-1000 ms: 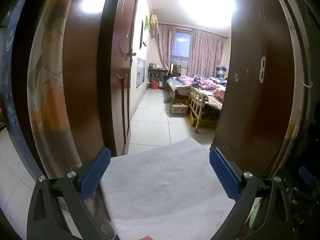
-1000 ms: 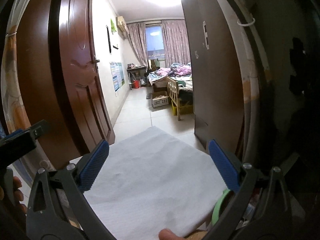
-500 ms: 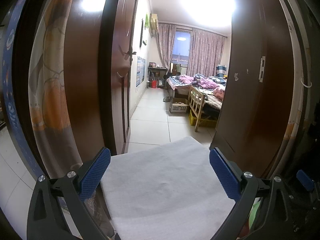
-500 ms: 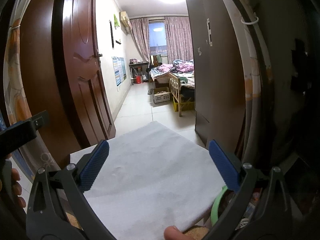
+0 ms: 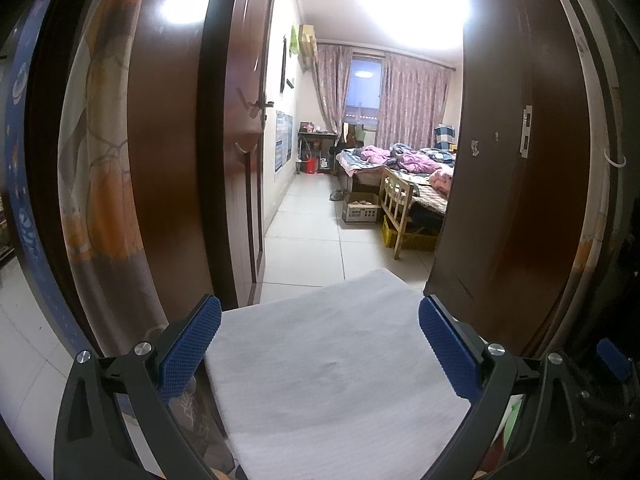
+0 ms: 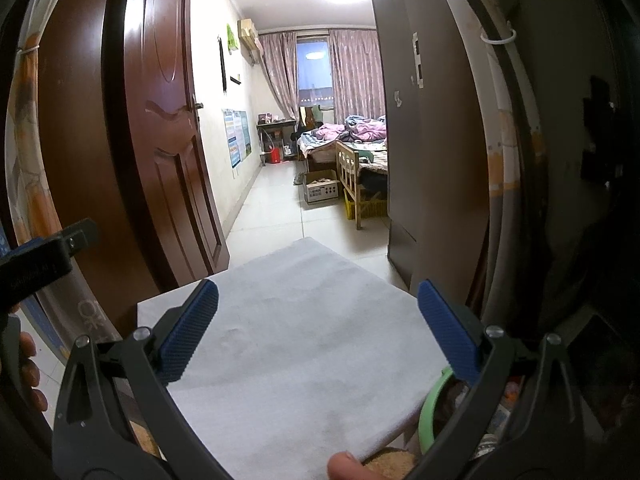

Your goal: Collect trash

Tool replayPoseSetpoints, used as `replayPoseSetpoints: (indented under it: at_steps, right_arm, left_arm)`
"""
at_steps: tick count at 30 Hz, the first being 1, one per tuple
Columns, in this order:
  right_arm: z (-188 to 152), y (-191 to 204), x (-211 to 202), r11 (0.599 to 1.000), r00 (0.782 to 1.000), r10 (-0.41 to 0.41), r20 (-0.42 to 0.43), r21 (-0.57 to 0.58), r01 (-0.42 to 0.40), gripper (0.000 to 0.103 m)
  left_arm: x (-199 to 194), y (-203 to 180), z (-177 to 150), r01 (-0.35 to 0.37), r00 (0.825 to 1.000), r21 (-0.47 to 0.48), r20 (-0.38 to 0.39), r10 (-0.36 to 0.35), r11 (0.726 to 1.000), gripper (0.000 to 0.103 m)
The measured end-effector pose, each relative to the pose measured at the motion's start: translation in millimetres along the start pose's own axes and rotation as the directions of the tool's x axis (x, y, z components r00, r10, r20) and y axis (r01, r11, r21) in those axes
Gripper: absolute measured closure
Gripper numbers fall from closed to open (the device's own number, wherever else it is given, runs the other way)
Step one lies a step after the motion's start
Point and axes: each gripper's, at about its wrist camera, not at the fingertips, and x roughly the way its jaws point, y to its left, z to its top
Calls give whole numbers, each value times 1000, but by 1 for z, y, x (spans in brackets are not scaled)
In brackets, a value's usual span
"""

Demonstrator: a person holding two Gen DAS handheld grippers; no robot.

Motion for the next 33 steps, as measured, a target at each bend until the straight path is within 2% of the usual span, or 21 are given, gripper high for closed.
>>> replayPoseSetpoints:
  at_steps: [25,33]
  right_arm:
    - [-5,-10,10,1000,999,2,-50,7,-1,5]
    - [-10,-12,22,1000,996,2,-84,10,-2,5]
  left_arm:
    - [2,5,-1,-9,1000,3,-14,9,1000,8]
    - [13,7,-7,-13,999,12,-40,14,1000,8]
